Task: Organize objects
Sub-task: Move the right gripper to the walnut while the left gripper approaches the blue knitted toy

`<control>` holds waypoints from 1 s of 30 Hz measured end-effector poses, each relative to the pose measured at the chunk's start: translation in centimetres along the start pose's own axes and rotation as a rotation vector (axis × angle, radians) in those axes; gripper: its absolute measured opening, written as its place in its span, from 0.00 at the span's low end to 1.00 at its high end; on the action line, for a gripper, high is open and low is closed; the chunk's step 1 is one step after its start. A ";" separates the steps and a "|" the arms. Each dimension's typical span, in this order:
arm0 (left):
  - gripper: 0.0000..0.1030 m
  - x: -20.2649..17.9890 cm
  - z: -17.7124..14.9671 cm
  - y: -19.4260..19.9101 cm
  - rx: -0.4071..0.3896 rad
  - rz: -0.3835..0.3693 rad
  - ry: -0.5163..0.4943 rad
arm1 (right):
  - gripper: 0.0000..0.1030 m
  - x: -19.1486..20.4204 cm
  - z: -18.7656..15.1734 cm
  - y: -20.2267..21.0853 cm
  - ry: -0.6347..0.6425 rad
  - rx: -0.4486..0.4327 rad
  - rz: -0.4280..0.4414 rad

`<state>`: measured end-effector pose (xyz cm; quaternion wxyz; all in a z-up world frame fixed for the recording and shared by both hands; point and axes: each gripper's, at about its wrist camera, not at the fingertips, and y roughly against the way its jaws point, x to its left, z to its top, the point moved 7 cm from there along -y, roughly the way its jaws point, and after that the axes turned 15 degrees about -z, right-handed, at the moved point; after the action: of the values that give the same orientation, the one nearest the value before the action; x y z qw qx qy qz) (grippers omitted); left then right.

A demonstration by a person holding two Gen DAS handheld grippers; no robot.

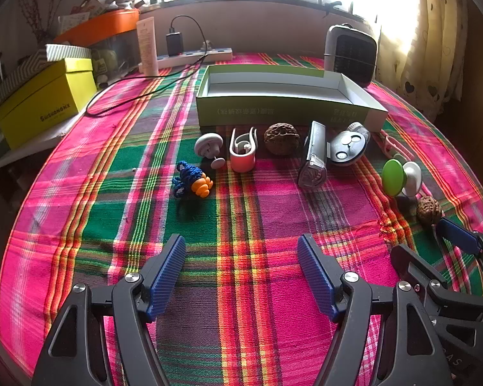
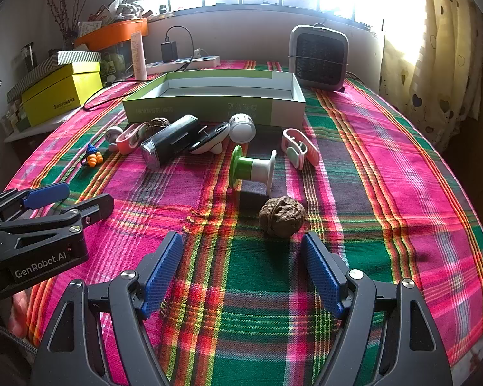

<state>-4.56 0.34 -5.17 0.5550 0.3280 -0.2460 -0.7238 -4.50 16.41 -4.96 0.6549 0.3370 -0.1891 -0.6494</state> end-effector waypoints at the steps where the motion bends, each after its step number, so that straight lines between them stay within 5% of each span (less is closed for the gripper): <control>1: 0.70 0.0 0.0 0.0 0.000 0.000 0.001 | 0.74 0.0 0.0 0.0 0.001 0.000 0.000; 21: 0.70 0.1 0.1 0.0 0.026 -0.058 -0.053 | 0.74 -2.5 -0.2 0.4 -0.055 0.001 0.047; 30: 0.69 1.6 0.7 0.1 0.014 -0.054 -0.013 | 0.63 -3.2 0.7 -0.6 -0.037 0.017 0.026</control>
<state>-5.24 -1.25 -4.95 0.5313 0.3336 -0.2460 -0.7389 -5.74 19.46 -4.26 0.6568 0.3280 -0.2109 -0.6455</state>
